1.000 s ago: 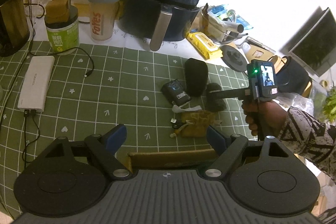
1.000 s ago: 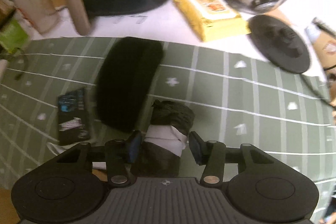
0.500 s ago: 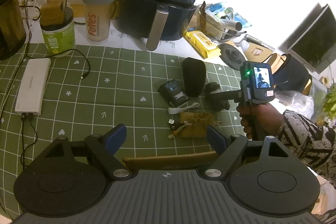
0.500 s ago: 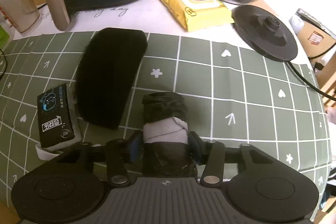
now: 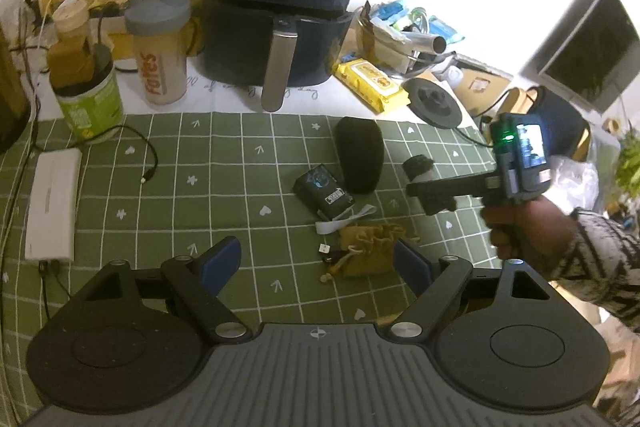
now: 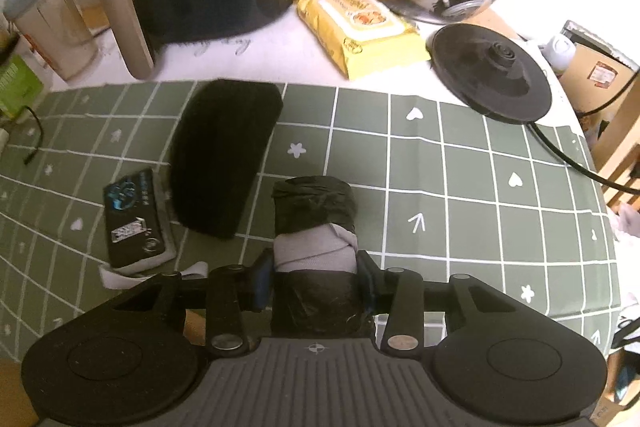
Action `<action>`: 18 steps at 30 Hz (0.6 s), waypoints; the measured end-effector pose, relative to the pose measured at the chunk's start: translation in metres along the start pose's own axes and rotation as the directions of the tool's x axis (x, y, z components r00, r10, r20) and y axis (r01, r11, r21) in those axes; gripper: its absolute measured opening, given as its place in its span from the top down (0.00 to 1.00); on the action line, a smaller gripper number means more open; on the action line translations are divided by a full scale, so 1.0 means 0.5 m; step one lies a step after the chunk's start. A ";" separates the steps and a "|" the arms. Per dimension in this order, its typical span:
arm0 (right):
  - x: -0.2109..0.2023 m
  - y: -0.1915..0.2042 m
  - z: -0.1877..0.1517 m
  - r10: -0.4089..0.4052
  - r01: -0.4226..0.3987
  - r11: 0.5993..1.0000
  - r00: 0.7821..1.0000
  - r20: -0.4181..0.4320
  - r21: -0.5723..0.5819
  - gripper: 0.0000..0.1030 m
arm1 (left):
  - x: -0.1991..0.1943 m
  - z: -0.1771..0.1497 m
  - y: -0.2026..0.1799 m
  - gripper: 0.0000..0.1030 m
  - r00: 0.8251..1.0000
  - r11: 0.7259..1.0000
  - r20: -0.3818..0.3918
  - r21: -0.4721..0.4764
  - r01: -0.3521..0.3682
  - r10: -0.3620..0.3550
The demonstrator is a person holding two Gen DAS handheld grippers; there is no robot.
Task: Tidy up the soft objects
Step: 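Grasp the black cartoon-print card box with the left tool while the right tool holds the bundle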
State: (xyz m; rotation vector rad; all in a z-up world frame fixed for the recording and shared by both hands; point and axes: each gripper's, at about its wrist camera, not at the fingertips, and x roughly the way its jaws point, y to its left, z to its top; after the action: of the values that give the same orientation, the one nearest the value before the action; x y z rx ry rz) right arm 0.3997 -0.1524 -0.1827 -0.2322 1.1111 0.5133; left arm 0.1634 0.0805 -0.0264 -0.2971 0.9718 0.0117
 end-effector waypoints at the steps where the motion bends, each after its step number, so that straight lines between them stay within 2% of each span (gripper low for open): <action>1: -0.008 -0.002 -0.002 0.005 -0.005 1.000 1.000 0.005 0.006 0.56 | 0.004 0.004 -0.001 0.19 1.000 1.000 -0.002 0.016 0.000 0.000; 9: -0.075 -0.026 -0.037 0.019 -0.021 0.997 0.999 0.031 0.068 0.56 | 0.034 0.051 -0.017 0.19 0.999 0.991 -0.009 0.129 0.039 -0.039; 18: -0.143 -0.046 -0.061 0.026 -0.033 0.993 0.998 0.065 0.113 0.56 | 0.090 0.110 -0.049 0.19 0.997 0.963 -0.033 0.258 0.074 -0.068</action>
State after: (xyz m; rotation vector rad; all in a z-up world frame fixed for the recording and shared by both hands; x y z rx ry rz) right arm 0.3625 -0.2051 -0.1333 -0.0987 1.0794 0.4787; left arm 0.2373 0.0656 -0.0283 -0.0908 0.9734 -0.1841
